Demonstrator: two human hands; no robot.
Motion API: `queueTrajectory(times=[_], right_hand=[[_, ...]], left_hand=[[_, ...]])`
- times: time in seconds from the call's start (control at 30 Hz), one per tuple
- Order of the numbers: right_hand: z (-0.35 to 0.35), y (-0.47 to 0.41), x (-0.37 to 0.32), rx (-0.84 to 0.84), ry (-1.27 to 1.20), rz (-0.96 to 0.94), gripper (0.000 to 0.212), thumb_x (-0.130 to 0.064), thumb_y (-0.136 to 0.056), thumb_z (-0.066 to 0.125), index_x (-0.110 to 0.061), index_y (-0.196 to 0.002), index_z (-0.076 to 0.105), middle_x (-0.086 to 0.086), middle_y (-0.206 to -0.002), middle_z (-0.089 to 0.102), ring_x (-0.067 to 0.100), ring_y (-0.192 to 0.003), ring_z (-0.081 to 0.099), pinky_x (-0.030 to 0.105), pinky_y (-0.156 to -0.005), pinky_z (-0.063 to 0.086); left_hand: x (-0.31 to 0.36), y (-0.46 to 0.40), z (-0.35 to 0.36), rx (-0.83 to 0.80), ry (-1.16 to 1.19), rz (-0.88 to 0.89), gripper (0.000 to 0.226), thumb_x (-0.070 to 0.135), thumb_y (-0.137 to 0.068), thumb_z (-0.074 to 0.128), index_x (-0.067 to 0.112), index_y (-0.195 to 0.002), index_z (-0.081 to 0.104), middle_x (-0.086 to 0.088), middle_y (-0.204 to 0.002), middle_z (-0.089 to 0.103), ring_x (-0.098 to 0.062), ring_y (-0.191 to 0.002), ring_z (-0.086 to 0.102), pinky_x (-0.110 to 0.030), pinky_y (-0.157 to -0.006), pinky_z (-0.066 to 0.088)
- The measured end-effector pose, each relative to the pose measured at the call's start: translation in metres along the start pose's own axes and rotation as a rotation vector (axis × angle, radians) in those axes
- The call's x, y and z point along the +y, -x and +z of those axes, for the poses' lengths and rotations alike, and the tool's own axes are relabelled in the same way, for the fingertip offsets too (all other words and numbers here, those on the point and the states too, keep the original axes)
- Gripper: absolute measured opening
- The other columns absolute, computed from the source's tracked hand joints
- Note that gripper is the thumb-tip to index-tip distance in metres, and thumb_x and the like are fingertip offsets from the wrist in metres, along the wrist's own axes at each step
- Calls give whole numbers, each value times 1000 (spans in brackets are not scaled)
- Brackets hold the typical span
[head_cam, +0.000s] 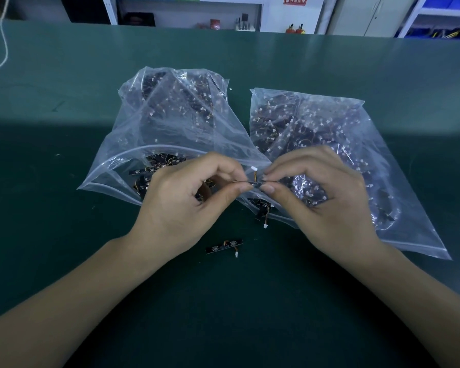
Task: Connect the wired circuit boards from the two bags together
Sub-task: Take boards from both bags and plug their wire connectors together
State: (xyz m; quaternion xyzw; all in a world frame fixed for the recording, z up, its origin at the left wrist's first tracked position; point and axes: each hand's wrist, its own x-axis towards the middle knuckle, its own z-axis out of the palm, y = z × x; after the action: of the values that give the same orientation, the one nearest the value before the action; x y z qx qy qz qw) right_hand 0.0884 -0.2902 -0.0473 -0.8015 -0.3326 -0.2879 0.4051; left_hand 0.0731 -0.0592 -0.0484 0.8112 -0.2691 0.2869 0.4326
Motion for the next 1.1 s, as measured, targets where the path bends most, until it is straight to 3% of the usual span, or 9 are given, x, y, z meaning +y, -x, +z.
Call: queueTrajectory(times=[0.63,0.77,0.87,1.1], right_hand=[[-1,-1,2,-57,16,2,9,-24,-97,82,-16,-99,77,-9,-105,75,16,-104,69,49,-97,49],[-5,-1,4,-148,101,31,32,-19,-89,85,-20,-118,71,-12,-108,69,14,-99,65,44,-97,49],[-6,-1,7,-188,124,76,40,-10,-82,80,-23,-118,68,-15,-100,66,12,-93,63,43,-94,51],[-7,-2,12,-154,142,103,29,-4,-89,77,-20,-112,71,-12,-91,68,14,-80,64,36,-79,55]], left_hand=[[-3,0,-1,-43,-26,0,10,20,-98,78,10,-99,77,7,-92,75,-14,-85,74,-39,-68,58],[-5,-3,-4,11,-58,28,7,13,-99,79,8,-103,80,2,-93,76,-14,-85,72,-34,-71,56],[-6,-3,-7,-26,-52,38,2,8,-99,78,7,-100,79,0,-91,74,-16,-83,71,-34,-66,54],[-9,-2,-6,-143,-212,153,6,14,-98,76,14,-94,81,3,-91,70,-18,-80,68,-39,-66,55]])
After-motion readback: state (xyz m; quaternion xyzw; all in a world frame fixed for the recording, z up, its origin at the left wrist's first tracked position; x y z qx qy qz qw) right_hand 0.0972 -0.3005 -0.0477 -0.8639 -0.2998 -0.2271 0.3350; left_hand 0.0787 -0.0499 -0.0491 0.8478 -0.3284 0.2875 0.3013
